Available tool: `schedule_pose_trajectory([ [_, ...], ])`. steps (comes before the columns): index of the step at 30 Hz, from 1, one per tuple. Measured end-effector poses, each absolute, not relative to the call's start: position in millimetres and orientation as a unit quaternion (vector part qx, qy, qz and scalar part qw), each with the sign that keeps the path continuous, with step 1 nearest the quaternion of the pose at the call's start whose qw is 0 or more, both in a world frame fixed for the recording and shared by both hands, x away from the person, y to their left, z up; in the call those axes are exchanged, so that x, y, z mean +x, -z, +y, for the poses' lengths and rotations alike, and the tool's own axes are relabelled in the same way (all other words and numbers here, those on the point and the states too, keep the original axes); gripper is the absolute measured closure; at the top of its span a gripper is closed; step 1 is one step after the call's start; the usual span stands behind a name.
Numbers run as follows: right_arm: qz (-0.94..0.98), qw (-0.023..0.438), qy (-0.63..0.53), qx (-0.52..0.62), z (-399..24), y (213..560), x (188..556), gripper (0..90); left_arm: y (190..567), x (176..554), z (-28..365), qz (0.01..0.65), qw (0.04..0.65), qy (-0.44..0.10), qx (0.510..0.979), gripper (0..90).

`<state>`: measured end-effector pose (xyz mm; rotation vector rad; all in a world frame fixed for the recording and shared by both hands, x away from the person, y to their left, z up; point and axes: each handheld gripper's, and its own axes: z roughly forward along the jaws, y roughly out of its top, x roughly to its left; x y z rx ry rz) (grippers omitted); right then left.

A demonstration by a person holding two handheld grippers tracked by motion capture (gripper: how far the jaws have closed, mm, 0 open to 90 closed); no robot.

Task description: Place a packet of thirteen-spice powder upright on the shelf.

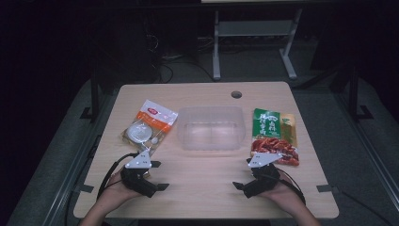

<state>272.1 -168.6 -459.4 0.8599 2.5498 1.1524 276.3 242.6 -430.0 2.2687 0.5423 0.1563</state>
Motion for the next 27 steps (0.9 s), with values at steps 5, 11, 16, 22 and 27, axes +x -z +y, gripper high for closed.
schedule_pose_trajectory([
  [5, 0.866, 0.106, -0.392, 0.292, -169.5, 459.4, 272.3, 1.6, 426.8, 278.4, 253.0, 0.226, 0.389, -0.067, 0.891, 14.2],
  [11, 0.866, 0.108, -0.393, 0.290, -169.6, 458.8, 272.0, 1.6, 424.7, 279.5, 262.4, 0.233, 0.386, -0.072, 0.890, 14.4],
  [16, 0.866, 0.107, -0.392, 0.291, -169.8, 459.1, 272.9, 1.6, 421.8, 281.0, 274.0, 0.244, 0.386, -0.077, 0.886, 14.4],
  [22, 0.867, 0.106, -0.391, 0.291, -169.8, 459.4, 272.5, 1.7, 419.6, 282.1, 284.6, 0.253, 0.382, -0.083, 0.885, 14.4],
  [27, 0.867, 0.106, -0.391, 0.291, -169.9, 459.4, 272.5, 1.6, 415.9, 282.1, 297.9, 0.265, 0.382, -0.088, 0.881, 16.6],
])
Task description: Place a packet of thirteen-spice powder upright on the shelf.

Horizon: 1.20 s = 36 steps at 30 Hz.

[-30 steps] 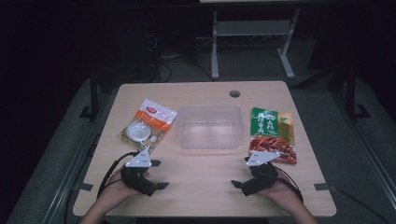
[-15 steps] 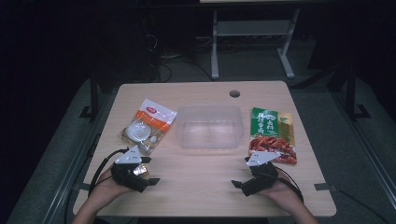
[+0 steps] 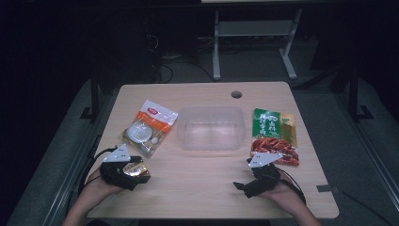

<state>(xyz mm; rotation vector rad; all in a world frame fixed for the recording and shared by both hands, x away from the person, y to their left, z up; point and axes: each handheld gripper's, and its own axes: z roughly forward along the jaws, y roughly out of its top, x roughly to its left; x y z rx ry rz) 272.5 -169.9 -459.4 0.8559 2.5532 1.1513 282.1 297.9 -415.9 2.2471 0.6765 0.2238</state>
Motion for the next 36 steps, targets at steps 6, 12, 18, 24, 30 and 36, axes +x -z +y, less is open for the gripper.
schedule_pose_trajectory([
  [6, 0.867, 0.106, -0.390, 0.290, -169.3, 460.1, 273.4, 1.7, 413.1, 279.3, 321.8, 0.292, 0.382, -0.099, 0.871, 19.9],
  [12, 0.868, 0.107, -0.388, 0.292, -169.0, 460.2, 273.3, 1.7, 412.6, 274.3, 343.9, 0.311, 0.375, -0.108, 0.867, 27.1],
  [18, 0.868, 0.107, -0.387, 0.292, -169.0, 460.3, 273.6, 1.7, 409.6, 269.6, 362.4, 0.338, 0.375, -0.129, 0.854, 46.9],
  [24, 0.868, 0.111, -0.385, 0.292, -168.8, 459.8, 273.4, 1.7, 407.6, 267.5, 380.6, 0.364, 0.359, -0.143, 0.847, 76.9],
  [30, 0.869, 0.108, -0.384, 0.291, -166.8, 460.5, 274.3, 1.7, 416.7, 270.0, 400.5, 0.396, 0.334, -0.147, 0.843, 89.6],
  [36, 0.870, 0.108, -0.384, 0.289, -167.1, 460.6, 274.4, 1.7, 431.4, 275.8, 408.4, 0.414, 0.316, -0.131, 0.843, 89.6],
])
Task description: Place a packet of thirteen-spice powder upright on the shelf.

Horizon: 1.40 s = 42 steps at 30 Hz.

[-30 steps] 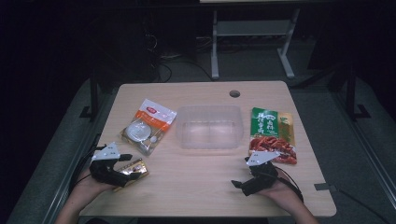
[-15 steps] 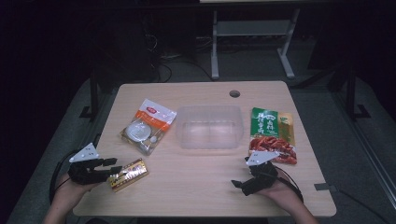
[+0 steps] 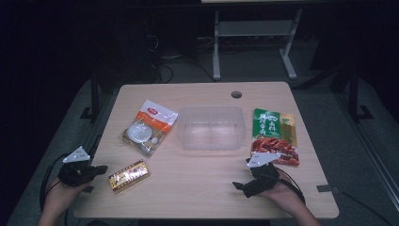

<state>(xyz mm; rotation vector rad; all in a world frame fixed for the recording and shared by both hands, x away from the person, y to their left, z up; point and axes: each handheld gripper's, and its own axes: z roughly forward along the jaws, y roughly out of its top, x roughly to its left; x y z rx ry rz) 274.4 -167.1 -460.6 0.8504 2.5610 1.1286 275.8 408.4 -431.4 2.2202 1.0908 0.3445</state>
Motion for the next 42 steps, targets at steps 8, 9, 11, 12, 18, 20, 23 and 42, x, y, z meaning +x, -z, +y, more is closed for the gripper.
schedule_pose_trajectory([
  [8, 0.871, 0.108, -0.382, 0.290, -166.7, 460.9, 275.0, 1.8, 441.1, 278.7, 401.5, 0.404, 0.303, -0.106, 0.857, 89.6],
  [9, 0.871, 0.108, -0.382, 0.289, -166.7, 460.9, 275.0, 1.8, 441.6, 278.7, 400.3, 0.403, 0.303, -0.099, 0.858, 89.6],
  [11, 0.871, 0.108, -0.383, 0.289, -166.6, 460.7, 274.7, 1.8, 442.1, 278.4, 398.7, 0.402, 0.302, -0.089, 0.860, 89.6],
  [12, 0.871, 0.108, -0.382, 0.289, -166.7, 460.6, 274.6, 1.8, 442.3, 278.1, 397.1, 0.400, 0.303, -0.081, 0.861, 89.6],
  [18, 0.871, 0.109, -0.382, 0.290, -167.6, 460.5, 274.4, 1.8, 440.3, 275.4, 378.7, 0.368, 0.316, -0.044, 0.873, 89.6],
  [20, 0.871, 0.107, -0.381, 0.290, -167.3, 460.7, 274.3, 1.8, 436.4, 275.4, 375.4, 0.370, 0.309, -0.060, 0.874, 89.5],
  [23, 0.871, 0.107, -0.381, 0.290, -167.2, 460.8, 274.4, 1.8, 430.4, 273.1, 376.2, 0.382, 0.326, -0.069, 0.862, 86.4],
  [42, 0.871, 0.111, -0.380, 0.290, -167.8, 461.4, 275.5, 1.8, 440.8, 248.2, 341.1, 0.370, 0.285, -0.079, 0.881, 19.4],
])
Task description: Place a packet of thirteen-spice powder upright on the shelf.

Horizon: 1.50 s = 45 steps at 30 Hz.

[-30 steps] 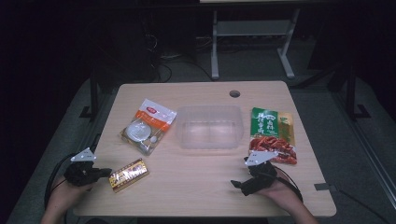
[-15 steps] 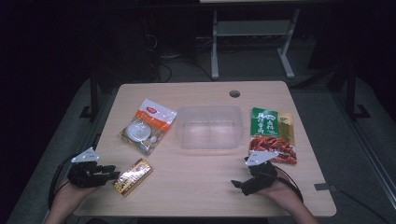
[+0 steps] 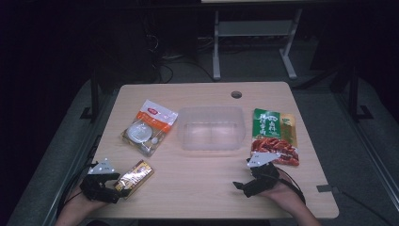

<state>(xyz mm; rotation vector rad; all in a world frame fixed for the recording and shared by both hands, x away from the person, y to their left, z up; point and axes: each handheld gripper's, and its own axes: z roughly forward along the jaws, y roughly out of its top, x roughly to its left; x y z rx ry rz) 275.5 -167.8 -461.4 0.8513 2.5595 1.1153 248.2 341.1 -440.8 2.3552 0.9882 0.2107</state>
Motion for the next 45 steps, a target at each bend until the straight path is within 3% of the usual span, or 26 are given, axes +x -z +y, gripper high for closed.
schedule_pose_trajectory([
  [8, 0.872, 0.112, -0.378, 0.290, -168.1, 461.2, 275.2, 1.8, 450.0, 249.6, 335.7, 0.367, 0.251, -0.078, 0.892, 19.3],
  [15, 0.872, 0.111, -0.378, 0.291, -167.8, 461.7, 275.5, 1.8, 447.7, 248.4, 335.0, 0.362, 0.244, -0.083, 0.896, 29.3],
  [25, 0.872, 0.109, -0.378, 0.293, -167.9, 462.4, 276.1, 1.8, 447.7, 251.2, 333.6, 0.360, 0.241, -0.086, 0.897, 31.7],
  [36, 0.868, 0.110, -0.383, 0.295, -170.4, 460.8, 276.2, 1.8, 441.9, 254.9, 333.7, 0.362, 0.275, -0.074, 0.887, 32.1],
  [45, 0.866, 0.108, -0.389, 0.295, -175.0, 449.8, 276.2, 1.8, 425.1, 256.6, 328.8, 0.347, 0.340, -0.066, 0.872, 32.1],
])
